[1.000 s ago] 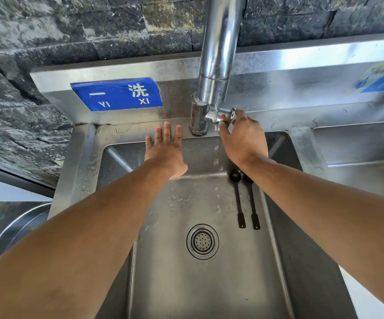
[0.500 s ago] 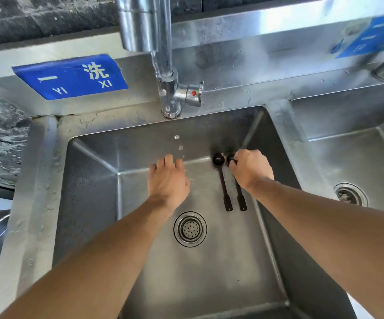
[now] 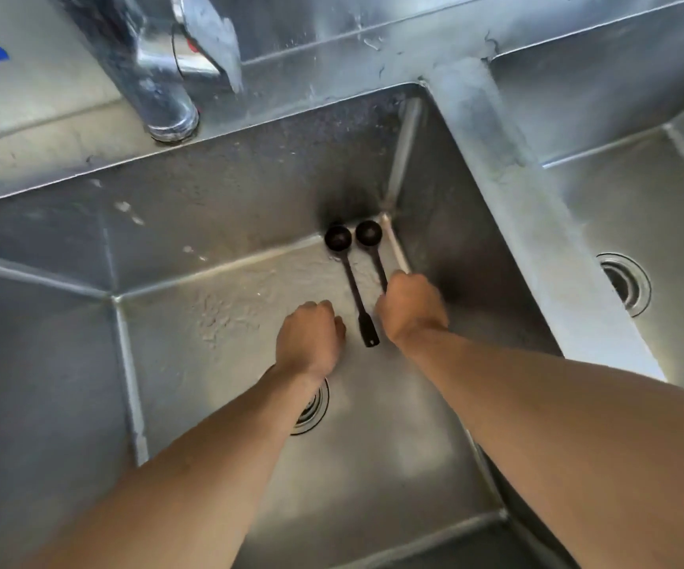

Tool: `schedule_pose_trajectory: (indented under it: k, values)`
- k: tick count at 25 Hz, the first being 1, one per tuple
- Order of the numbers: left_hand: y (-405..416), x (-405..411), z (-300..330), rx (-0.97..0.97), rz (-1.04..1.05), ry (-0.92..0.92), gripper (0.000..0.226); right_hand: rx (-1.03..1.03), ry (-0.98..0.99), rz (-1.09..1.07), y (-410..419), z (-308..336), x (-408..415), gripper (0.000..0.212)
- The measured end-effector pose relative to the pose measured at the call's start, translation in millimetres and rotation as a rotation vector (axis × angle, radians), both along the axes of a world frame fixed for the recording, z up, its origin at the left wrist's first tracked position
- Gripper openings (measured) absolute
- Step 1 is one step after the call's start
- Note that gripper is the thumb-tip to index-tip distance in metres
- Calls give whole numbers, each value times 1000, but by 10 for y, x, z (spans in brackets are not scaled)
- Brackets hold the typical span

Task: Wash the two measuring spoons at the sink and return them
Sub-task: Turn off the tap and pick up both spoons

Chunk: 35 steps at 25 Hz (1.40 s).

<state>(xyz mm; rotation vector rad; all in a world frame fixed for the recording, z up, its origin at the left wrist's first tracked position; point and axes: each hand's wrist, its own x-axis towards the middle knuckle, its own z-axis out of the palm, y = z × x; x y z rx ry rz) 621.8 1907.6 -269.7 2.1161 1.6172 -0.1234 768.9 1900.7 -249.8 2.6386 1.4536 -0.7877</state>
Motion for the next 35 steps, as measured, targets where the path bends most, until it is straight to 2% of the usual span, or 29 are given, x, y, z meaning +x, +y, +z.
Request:
schedule_pose_trajectory:
  k: [3,7,10,24,35]
  values:
    - [93,168,-134,-6,88,-57,28,27,-21,-42,118,-197,-12,22]
    - [212,403,-245,16,242,-45,48,12,-28,-77,157,-394,2,21]
    - [267,538,-271,-35,345,-82,51,1,18,-123,161,-472,30,19]
    - [280,616,-212,-102,395,-89,38,22,25,-90,132,-398,0,11]
    - [-28,364,290,-23,374,-104,33,94,67,-125,-72,172,-135,7]
